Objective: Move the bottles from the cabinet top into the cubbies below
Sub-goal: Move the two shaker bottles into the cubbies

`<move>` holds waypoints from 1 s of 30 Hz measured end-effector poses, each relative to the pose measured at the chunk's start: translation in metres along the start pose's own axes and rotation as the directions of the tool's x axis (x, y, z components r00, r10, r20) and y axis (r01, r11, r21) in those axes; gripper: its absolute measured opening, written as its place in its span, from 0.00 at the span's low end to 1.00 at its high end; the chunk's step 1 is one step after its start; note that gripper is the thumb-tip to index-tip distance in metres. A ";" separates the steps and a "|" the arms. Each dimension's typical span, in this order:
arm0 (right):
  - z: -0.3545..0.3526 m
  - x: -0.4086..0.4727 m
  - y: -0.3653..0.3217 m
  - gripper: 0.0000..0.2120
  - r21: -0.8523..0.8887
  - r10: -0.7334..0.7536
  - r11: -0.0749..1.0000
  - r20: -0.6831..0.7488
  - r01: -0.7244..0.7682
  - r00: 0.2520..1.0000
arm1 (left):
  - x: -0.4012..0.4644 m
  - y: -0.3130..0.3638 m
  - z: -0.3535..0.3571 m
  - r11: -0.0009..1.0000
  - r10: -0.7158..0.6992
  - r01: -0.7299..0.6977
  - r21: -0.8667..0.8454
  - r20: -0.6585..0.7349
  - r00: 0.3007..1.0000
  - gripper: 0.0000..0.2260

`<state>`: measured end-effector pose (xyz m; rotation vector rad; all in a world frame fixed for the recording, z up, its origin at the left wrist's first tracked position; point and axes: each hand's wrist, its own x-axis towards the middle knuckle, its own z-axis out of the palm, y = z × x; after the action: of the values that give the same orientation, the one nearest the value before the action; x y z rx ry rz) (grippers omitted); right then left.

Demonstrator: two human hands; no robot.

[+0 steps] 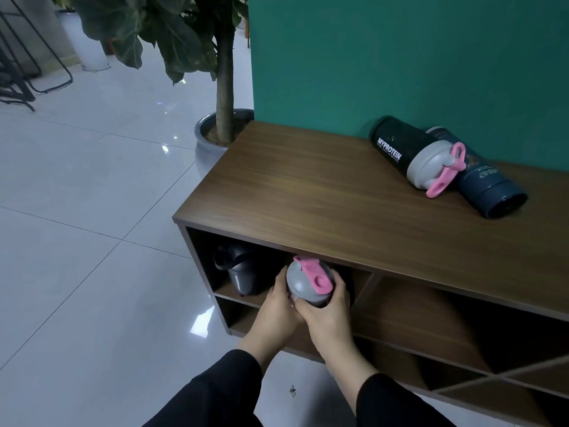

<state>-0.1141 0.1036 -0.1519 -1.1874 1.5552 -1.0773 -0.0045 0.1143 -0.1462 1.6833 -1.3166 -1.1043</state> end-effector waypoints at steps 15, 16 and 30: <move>-0.002 0.010 0.008 0.47 -0.051 0.085 0.996 0.138 -0.079 0.987 | 0.009 0.010 0.004 0.996 -0.090 0.091 -0.019 0.041 0.995 0.38; -0.008 0.002 0.006 0.40 -0.089 0.099 0.992 0.179 -0.084 0.979 | 0.007 0.011 0.004 0.994 -0.112 0.111 0.020 0.025 0.993 0.37; -0.149 0.004 -0.147 0.08 -0.020 -0.334 0.936 -0.366 0.352 0.869 | -0.020 0.042 -0.009 0.969 -0.199 0.237 0.064 -0.365 0.910 0.14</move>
<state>-0.2266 0.0930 0.0248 -1.3181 1.6144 -1.6395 -0.0138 0.1248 -0.1010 2.0379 -0.9872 -0.8065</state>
